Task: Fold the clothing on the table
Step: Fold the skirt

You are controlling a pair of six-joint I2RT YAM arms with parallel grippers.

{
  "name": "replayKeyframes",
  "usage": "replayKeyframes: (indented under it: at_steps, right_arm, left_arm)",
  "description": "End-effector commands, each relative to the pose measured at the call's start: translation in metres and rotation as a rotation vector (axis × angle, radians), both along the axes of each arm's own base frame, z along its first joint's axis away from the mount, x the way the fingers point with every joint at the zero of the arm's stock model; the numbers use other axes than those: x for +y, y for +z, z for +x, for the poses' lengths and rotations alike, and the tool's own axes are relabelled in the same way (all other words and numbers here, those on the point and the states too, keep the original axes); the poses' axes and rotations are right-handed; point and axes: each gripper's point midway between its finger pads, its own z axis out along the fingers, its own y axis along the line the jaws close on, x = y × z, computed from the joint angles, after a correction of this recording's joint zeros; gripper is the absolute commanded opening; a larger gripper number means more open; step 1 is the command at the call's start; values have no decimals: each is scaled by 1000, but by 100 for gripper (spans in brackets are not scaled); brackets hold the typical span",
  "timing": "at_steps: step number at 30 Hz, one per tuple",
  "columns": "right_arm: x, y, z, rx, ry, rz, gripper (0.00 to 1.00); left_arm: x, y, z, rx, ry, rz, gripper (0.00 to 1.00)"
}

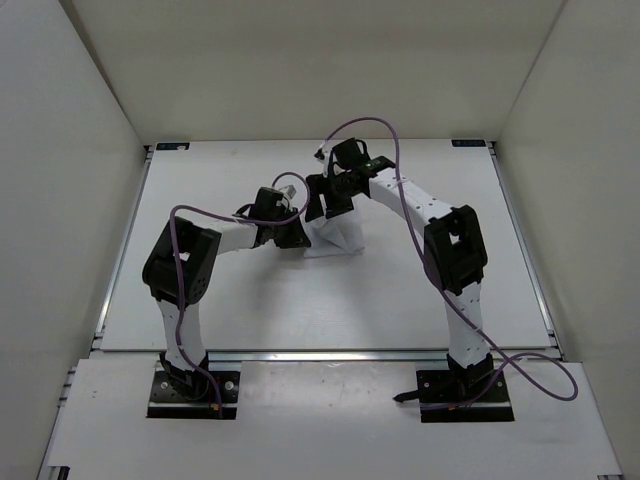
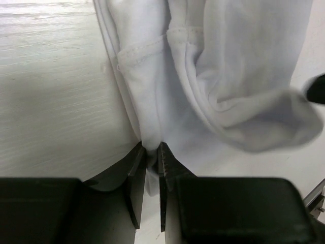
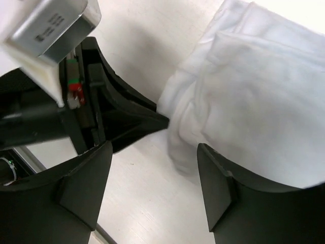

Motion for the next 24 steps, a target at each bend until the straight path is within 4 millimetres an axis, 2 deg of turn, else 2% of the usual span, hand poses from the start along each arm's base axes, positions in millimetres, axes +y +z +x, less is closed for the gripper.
replayKeyframes:
  at_steps: [1,2,4,5,6,7,8,9,11,13,14,18,19,22,23,24]
  right_arm:
    - [-26,59,16,-134,-66,36,65]
    - [-35,67,22,-166,-94,32,65]
    - [-53,55,20,-147,-129,17,61]
    - [-57,59,21,-168,-131,22,56]
    - [-67,49,21,-152,-154,12,51]
    - [-71,45,20,-156,-161,8,41]
    - [-74,43,22,-166,-171,8,37]
    - [-77,29,18,-138,-172,-4,28]
    - [-78,14,13,-118,-160,-24,9]
    - [-66,-2,8,-93,-126,-38,1]
    - [-61,-3,7,-98,-111,-35,0]
    - [-25,-24,-14,-42,-12,-22,1]
    - [-14,-24,-18,-44,8,-9,0]
    - [5,-35,-37,-16,68,14,0]
    - [7,-43,-43,13,77,15,0]
    - [11,-43,-46,14,91,21,0]
  left_arm:
    - [27,-10,-7,56,37,68,23]
    - [24,-7,-9,45,28,68,23]
    - [28,-6,-10,52,41,66,23]
    - [28,-1,-7,33,41,63,23]
    - [30,-6,-11,51,46,64,24]
    - [30,-2,-10,42,52,56,24]
    - [30,0,-10,38,54,56,24]
    - [31,0,-11,38,57,54,25]
    - [26,2,-13,41,43,43,24]
    - [24,2,-15,40,43,48,24]
    - [21,3,-17,41,37,43,24]
    - [11,0,-25,52,22,27,25]
    - [9,-1,-27,57,16,21,24]
    - [9,-4,-27,70,31,9,24]
    - [10,-7,-31,81,33,10,24]
    - [11,-8,-30,82,42,10,24]
